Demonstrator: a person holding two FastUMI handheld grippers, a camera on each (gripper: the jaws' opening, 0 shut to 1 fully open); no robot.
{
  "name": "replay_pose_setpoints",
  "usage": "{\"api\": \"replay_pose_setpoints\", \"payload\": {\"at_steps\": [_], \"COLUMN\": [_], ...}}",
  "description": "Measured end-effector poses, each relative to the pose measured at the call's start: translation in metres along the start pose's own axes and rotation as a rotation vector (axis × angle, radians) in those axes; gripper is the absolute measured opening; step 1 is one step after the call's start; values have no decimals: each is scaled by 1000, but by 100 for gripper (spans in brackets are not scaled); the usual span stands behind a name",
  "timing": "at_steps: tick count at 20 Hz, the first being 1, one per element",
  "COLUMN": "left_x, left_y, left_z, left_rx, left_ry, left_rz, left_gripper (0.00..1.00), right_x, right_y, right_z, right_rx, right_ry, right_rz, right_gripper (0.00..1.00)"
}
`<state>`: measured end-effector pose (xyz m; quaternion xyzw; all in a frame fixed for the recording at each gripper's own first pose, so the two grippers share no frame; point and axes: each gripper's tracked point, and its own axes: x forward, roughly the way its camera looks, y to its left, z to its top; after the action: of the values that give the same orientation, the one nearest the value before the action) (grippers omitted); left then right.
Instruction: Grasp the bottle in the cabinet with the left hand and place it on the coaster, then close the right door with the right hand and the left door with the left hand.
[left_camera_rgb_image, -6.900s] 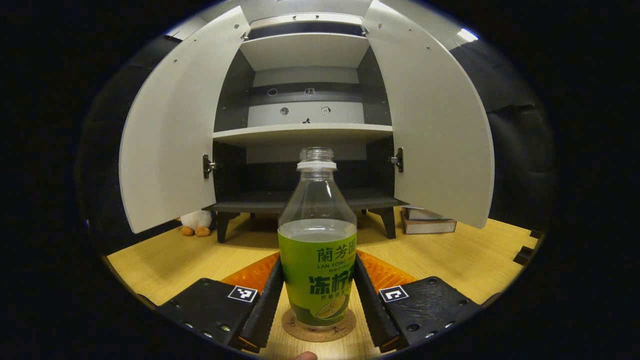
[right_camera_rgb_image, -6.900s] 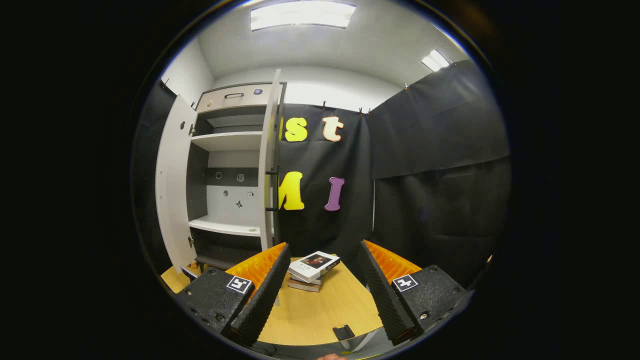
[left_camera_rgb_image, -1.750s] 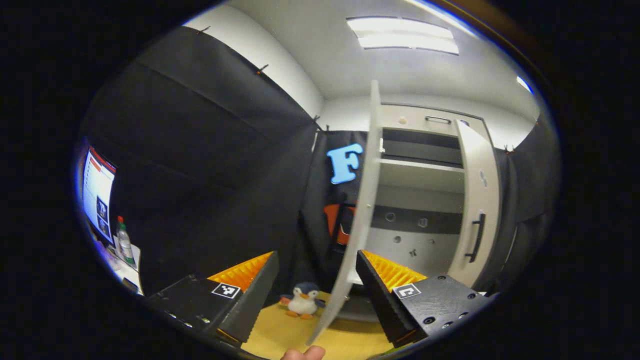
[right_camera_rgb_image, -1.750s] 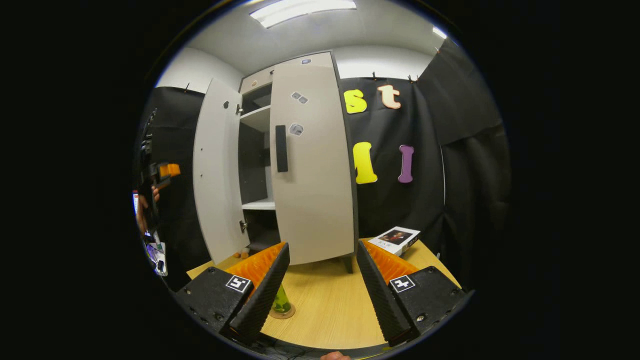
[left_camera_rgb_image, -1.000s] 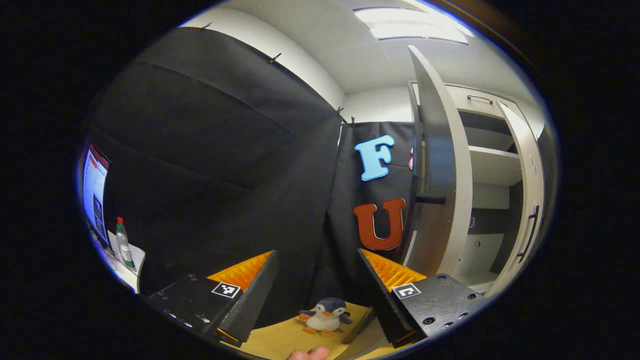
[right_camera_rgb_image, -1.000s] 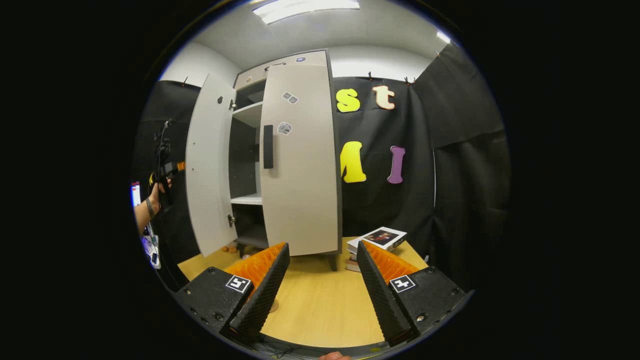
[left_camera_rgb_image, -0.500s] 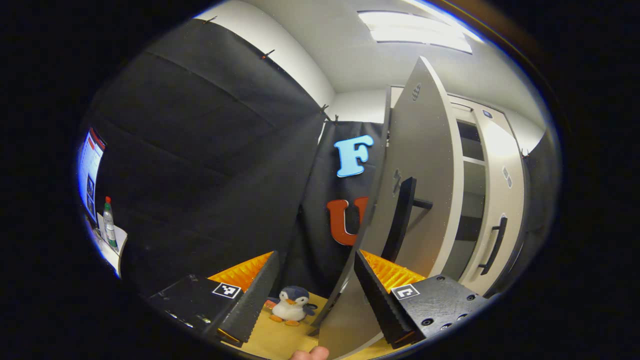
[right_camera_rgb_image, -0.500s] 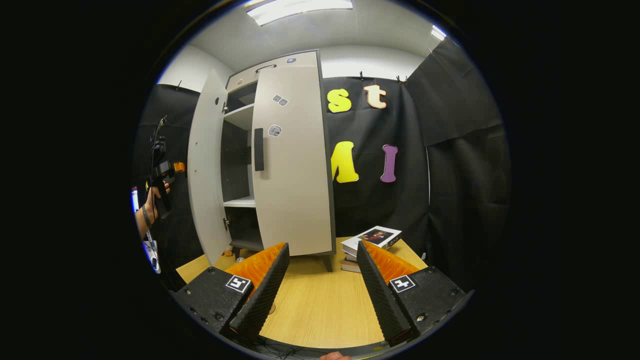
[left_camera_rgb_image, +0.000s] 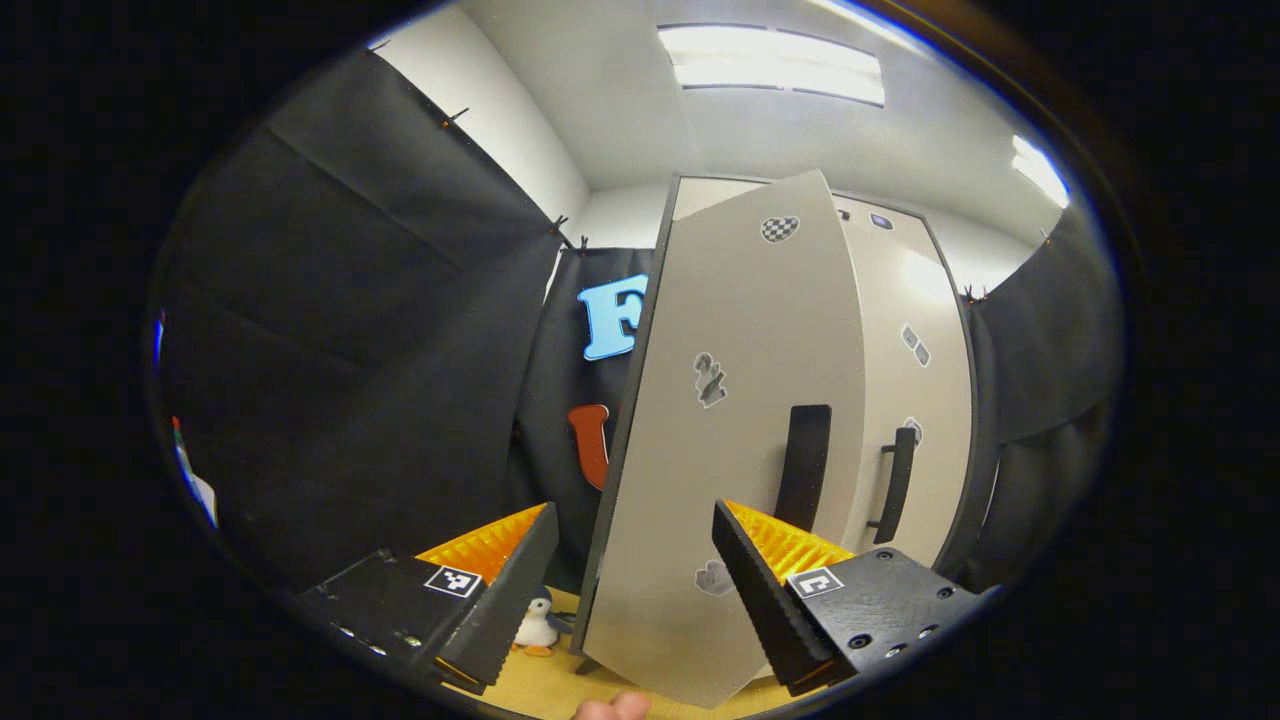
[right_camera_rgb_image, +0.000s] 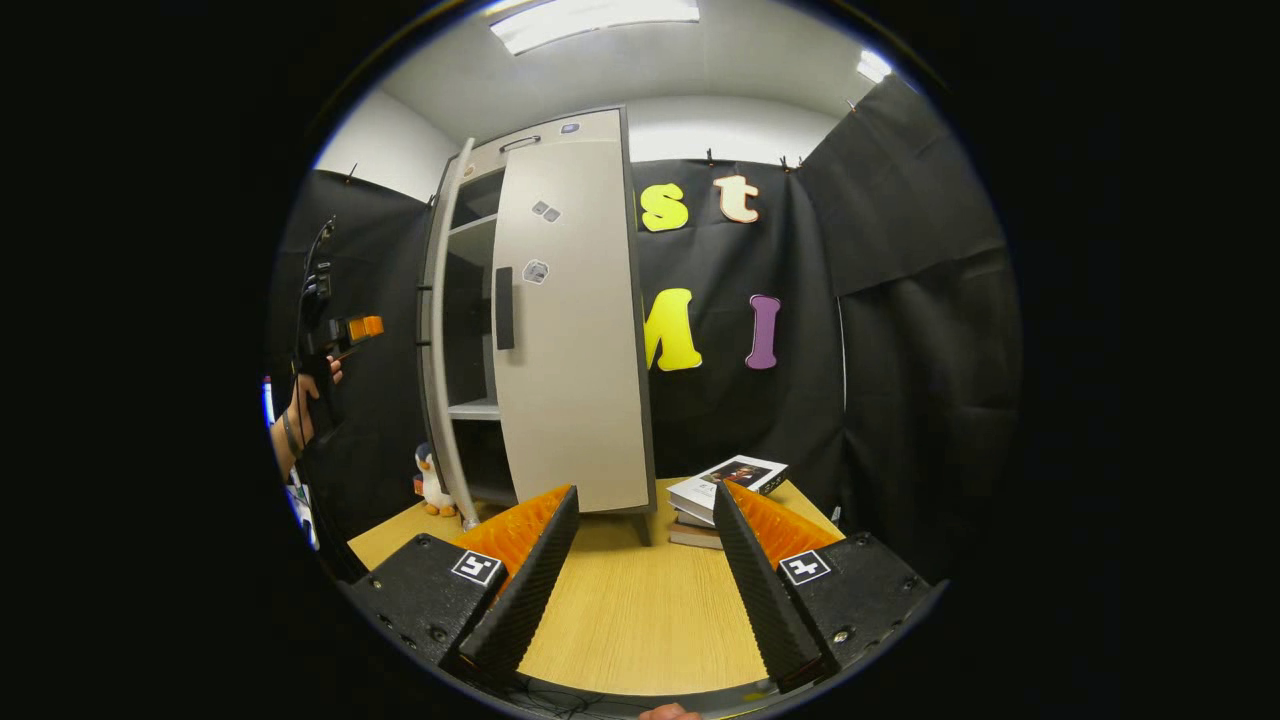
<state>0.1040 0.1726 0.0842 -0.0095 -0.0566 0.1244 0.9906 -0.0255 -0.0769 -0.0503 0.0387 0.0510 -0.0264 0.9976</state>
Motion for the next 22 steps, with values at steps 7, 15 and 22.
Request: {"api": "replay_pose_setpoints", "payload": {"at_steps": [7,15,22], "left_x": [-47,-118,-146], "left_y": [-23,-61,-85], "left_z": [-19,-81,-109], "left_rx": [-24,-34,19], "left_ry": [89,156,168], "left_rz": [-58,-92,-109], "left_gripper": [99,95,99], "right_x": [9,15,15], "right_y": [21,37,32], "right_z": [14,18,-3], "right_rx": [-4,27,47], "right_ry": [-23,-1,57], "right_rz": [58,111,88], "right_gripper": [83,83,83]}}
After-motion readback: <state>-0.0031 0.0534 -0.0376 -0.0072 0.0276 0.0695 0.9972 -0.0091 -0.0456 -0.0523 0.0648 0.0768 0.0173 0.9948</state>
